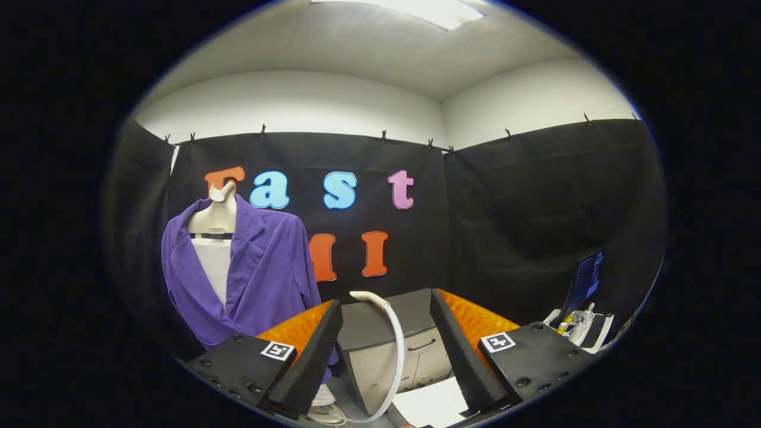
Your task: Iron the clothes twice with a garment steamer, once on the left side and once on the right side.
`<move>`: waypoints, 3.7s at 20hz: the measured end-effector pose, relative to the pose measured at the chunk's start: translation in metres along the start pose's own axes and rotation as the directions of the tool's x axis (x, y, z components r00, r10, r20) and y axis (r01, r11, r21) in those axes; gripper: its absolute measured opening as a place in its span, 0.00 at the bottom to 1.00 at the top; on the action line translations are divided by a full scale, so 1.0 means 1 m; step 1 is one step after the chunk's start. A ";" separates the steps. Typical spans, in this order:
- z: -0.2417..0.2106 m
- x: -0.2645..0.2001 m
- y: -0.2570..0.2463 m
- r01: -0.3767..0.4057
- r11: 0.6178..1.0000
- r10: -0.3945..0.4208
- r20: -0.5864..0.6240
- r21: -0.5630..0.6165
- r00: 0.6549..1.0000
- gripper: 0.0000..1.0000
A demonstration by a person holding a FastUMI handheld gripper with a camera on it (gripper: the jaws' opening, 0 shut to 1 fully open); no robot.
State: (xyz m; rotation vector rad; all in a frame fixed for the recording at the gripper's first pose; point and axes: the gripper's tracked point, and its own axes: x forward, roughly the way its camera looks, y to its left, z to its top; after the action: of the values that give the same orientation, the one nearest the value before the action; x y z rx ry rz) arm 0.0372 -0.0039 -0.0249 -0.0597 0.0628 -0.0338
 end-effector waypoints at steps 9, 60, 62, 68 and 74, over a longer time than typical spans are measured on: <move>-0.007 0.120 0.008 -0.071 0.997 0.070 -0.030 -0.041 0.997 0.98; -0.229 0.507 0.009 -0.173 0.985 0.147 -0.563 0.007 0.813 0.36; -0.208 0.490 0.006 -0.146 0.987 0.158 -0.506 0.064 0.848 0.36; -0.151 0.423 0.006 -0.115 0.989 0.140 -0.365 0.089 0.920 0.36; -0.078 0.341 0.006 -0.080 0.993 0.096 -0.205 0.086 0.974 0.35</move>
State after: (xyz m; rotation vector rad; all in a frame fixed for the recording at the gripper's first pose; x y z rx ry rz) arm 0.3722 -0.0150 -0.1239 0.0241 0.2740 0.0461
